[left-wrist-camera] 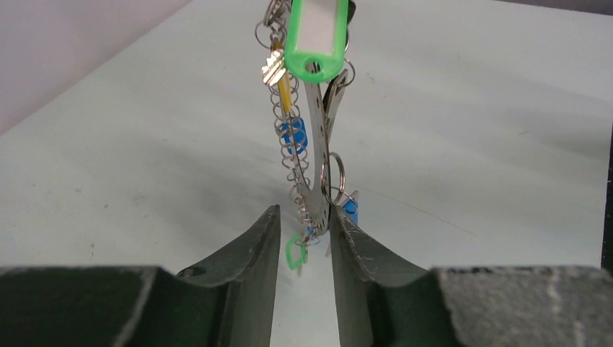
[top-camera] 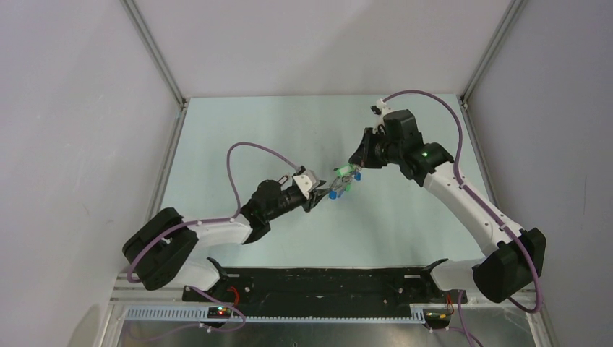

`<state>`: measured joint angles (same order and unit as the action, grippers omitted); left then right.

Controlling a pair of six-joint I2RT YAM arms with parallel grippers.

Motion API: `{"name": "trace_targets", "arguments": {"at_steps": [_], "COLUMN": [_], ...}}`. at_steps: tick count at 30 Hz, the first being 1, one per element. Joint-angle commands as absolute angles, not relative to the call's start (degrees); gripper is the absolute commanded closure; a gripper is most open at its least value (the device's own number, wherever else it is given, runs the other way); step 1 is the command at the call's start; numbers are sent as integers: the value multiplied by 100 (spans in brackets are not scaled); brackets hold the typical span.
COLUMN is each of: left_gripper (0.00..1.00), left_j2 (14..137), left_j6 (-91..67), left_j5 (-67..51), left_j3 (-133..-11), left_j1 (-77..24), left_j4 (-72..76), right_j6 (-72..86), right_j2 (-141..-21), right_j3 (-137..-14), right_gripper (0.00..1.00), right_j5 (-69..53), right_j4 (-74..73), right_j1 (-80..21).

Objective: Remove the keys from the keyring

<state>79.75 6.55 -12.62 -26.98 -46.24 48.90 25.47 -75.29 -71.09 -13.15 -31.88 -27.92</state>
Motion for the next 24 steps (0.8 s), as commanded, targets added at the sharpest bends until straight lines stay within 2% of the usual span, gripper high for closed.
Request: {"name": "trace_targets", "arguments": {"at_steps": [1,12,24], "left_gripper": [63,64,74], "left_j2": [7829,7925,7838], "left_j6": [827,970,1039], "left_j5": [-1317,-966,-726], "left_j3": [-2683,-2717,-2709], "left_j1": [-4703,-4812,-4835], "left_j4": [5254,5265,5265], "right_j6": [2671,2892,3195], "right_j2": [-7287,-7183,-7097], "right_j3": [-7163,-7163,-7163], "right_gripper": [100,100,100], "right_j5": [-1396,-1527,-1801], "right_j4": [-2887,-2769,-2673], "right_j1": [-2868,-3070,-3278]}}
